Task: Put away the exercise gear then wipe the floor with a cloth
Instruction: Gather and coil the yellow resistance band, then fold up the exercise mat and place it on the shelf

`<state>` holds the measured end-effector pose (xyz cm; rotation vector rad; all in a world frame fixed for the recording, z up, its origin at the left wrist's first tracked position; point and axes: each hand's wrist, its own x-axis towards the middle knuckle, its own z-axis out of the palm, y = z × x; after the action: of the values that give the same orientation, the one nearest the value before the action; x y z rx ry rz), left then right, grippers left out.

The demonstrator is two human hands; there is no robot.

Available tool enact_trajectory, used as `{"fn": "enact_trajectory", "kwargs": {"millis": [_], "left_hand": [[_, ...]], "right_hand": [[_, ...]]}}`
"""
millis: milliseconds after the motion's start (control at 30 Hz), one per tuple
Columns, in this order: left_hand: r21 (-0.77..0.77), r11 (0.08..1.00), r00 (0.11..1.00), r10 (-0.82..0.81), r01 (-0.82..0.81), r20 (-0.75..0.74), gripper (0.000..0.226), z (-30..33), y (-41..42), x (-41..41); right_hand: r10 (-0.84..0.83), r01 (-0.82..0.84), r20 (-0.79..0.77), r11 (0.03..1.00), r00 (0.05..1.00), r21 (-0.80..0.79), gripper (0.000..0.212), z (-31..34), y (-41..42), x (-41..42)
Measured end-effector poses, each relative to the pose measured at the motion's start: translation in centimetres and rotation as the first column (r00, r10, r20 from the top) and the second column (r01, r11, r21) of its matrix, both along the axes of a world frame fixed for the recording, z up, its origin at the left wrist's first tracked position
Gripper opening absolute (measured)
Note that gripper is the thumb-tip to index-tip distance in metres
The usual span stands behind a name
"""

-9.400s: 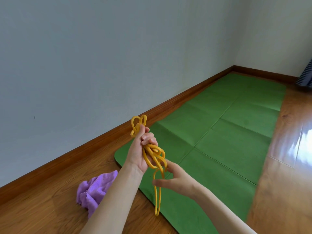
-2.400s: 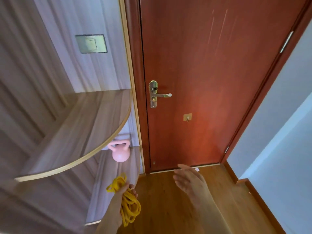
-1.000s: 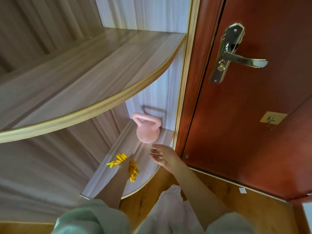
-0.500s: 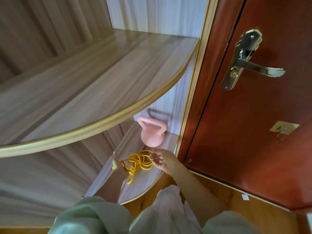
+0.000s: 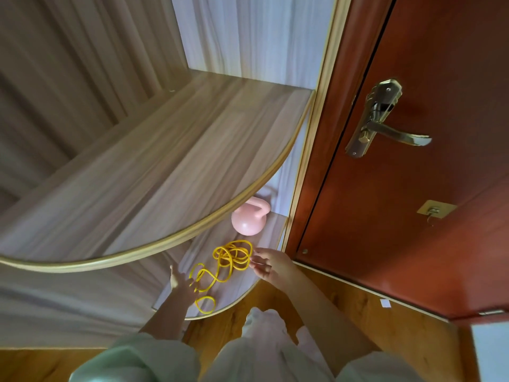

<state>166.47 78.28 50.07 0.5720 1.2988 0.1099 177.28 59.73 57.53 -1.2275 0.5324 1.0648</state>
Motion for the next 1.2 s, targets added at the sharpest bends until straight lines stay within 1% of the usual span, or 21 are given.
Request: {"fn": "enact_trajectory", "kwargs": {"millis": [67,100,133,200,300,400,500,600,667,733,833,967,1033,1100,1200], "left_hand": [[0.026,0.998,0.997,-0.064,0.063,0.047,0.056,1.4,-0.9,-0.6],[0.046,0.995,0.994,-0.096,0.094,0.055,0.043,2.3,-1.4,-0.7],[0.068,0.991,0.992,-0.116,0.113,0.048,0.031,3.2,-1.9,-0.7],[0.128,0.982,0.989,-0.146,0.141,0.024,0.018,4.6,-3.0,-0.9],[0.171,0.964,0.977,-0.209,0.202,0.027,0.015,6.7,-5.7,-0.8],[0.206,0.923,0.936,-0.345,0.325,0.073,0.015,9.0,-8.9,0.0],[0.22,0.881,0.867,-0.461,0.42,0.188,0.013,11.7,-12.8,1.6],[0.278,0.808,0.771,-0.583,0.519,0.255,0.015,14.9,-16.6,3.9],[0.318,0.756,0.706,-0.652,0.573,0.278,0.015,17.2,-19.1,5.5],[0.361,0.687,0.622,-0.726,0.631,0.294,0.017,19.0,-21.3,6.8],[0.418,0.611,0.51,-0.791,0.673,0.337,0.019,20.6,-23.5,7.8],[0.418,0.533,0.39,-0.838,0.736,0.381,0.022,22.0,-24.5,8.9],[0.424,0.453,0.302,-0.875,0.784,0.378,0.024,22.3,-25.1,9.0],[0.428,0.357,0.191,-0.904,0.83,0.382,0.025,22.5,-26.2,8.6],[0.433,0.176,0.011,-0.934,0.884,0.358,0.023,22.3,-28.8,7.0]], "right_hand": [[-0.031,0.032,-0.016,0.999,0.999,0.017,0.011,1.6,-0.9,-0.5],[-0.054,0.055,-0.024,0.998,0.998,0.025,0.01,2.6,-1.5,-0.6],[-0.076,0.077,-0.024,0.997,0.997,0.031,0.008,3.5,-2.1,-0.7],[-0.114,0.114,-0.017,0.992,0.993,0.051,0.009,5.2,-3.5,-0.7],[-0.177,0.175,0.01,0.982,0.984,0.071,0.014,7.6,-6.2,-0.3],[-0.232,0.223,0.084,0.969,0.969,0.107,0.02,9.2,-9.3,-0.4],[-0.314,0.29,0.169,0.945,0.934,0.154,0.021,10.1,-13.6,-1.3],[-0.423,0.387,0.252,0.904,0.871,0.18,0.024,10.3,-18.3,-2.4],[-0.505,0.467,0.299,0.863,0.809,0.193,0.023,10.7,-21.4,-3.0],[-0.586,0.556,0.356,0.809,0.729,0.193,0.021,11.1,-24.2,-4.0],[-0.702,0.689,0.415,0.693,0.579,0.211,0.021,11.3,-27.4,-6.3],[-0.803,0.82,0.452,0.525,0.389,0.226,0.02,12.3,-29.6,-10.9],[-0.827,0.881,0.477,0.431,0.299,0.197,0.019,12.2,-30.0,-13.9],[-0.842,0.922,0.492,0.345,0.222,0.175,0.021,11.8,-29.7,-16.9],[-0.891,0.963,0.443,0.194,0.095,0.184,0.019,11.4,-28.8,-21.4]]}}
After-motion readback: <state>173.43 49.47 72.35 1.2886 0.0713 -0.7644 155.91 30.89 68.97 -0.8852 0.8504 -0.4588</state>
